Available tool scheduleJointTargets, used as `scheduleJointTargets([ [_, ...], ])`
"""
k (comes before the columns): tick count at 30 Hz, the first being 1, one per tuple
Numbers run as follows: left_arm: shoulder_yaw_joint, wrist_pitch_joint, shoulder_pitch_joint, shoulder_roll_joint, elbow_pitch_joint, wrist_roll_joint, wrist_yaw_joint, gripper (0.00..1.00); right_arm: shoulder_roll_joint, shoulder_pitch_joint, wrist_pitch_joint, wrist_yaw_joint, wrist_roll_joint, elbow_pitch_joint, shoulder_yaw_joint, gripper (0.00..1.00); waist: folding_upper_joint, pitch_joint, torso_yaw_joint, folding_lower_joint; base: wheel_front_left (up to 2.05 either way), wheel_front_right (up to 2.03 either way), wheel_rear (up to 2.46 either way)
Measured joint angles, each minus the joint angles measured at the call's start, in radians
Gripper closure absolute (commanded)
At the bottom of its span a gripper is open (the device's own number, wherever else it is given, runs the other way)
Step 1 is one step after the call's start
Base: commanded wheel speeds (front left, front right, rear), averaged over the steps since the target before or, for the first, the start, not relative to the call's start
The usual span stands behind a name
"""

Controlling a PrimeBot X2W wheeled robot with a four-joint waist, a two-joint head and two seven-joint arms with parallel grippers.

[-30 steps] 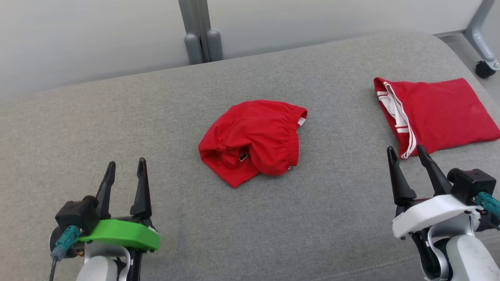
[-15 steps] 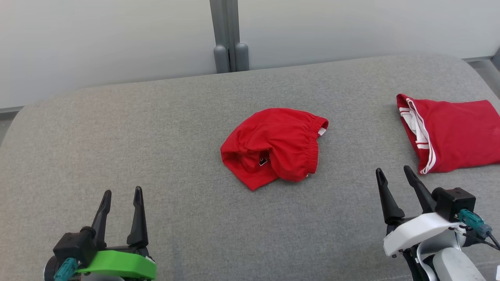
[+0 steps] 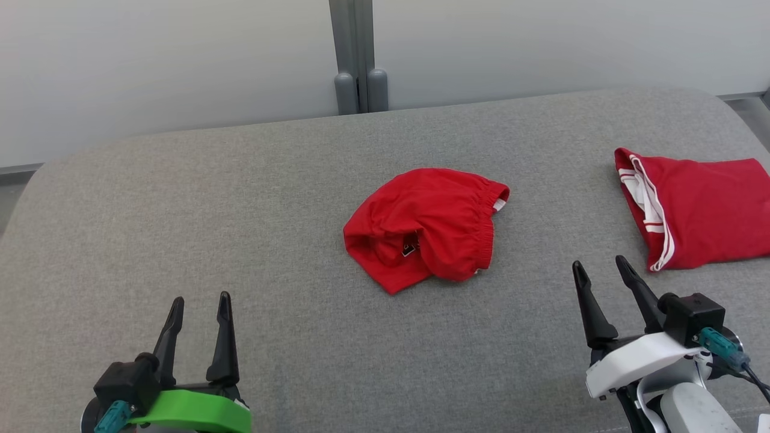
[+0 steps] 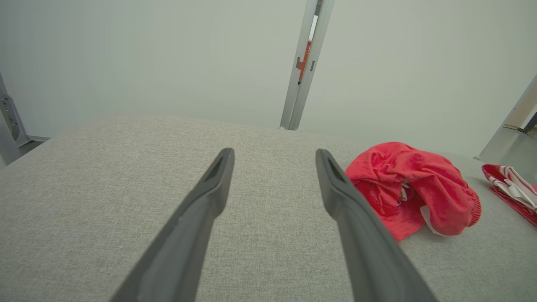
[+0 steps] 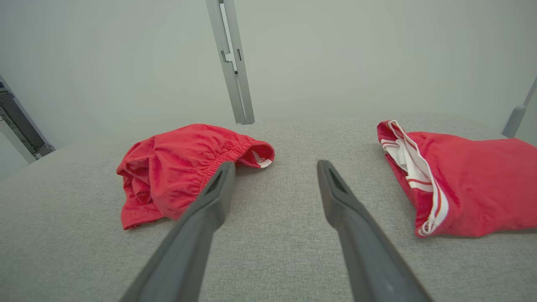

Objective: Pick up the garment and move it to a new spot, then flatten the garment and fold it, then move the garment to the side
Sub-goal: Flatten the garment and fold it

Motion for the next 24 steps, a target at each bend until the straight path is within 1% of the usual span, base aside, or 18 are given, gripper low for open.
scheduleJointTargets([
  [6, -0.004, 0.0, -0.001, -0.001, 0.001, 0.002, -0.001, 0.0, -0.001, -0.005, -0.004, 0.0, -0.009, -0.013, 0.0, 0.0, 0.0, 0.007, -0.003, 0.0, 0.0, 0.0, 0.0],
  [10, -0.052, 0.0, -0.019, -0.001, 0.018, 0.009, -0.003, 0.0, -0.001, -0.01, -0.006, 0.0, -0.015, -0.026, -0.001, 0.0, 0.0, 0.018, -0.003, 0.0, 0.0, 0.0, 0.0],
  [13, -0.138, 0.0, -0.055, -0.002, 0.045, -0.008, -0.003, 0.0, -0.005, -0.011, -0.006, 0.0, -0.015, -0.028, -0.003, 0.0, 0.0, 0.027, -0.005, 0.0, 0.0, 0.0, 0.0],
  [15, -0.241, 0.009, -0.089, -0.002, 0.091, -0.025, -0.003, 0.0, -0.006, -0.016, -0.006, 0.0, -0.015, -0.028, -0.004, 0.0, 0.0, 0.033, -0.011, 0.0, 0.0, 0.0, 0.0],
  [19, -0.394, 0.051, -0.183, -0.005, 0.147, -0.088, -0.003, 0.0, -0.007, -0.026, -0.003, 0.0, -0.014, -0.026, 0.003, 0.0, 0.0, 0.044, -0.031, 0.0, 0.0, 0.0, 0.0],
  [24, -0.527, 0.115, -0.285, -0.004, 0.219, -0.161, -0.004, 0.0, -0.005, -0.046, 0.0, 0.0, -0.013, -0.026, 0.02, 0.0, 0.0, 0.058, -0.073, 0.0, 0.0, 0.0, 0.0],
])
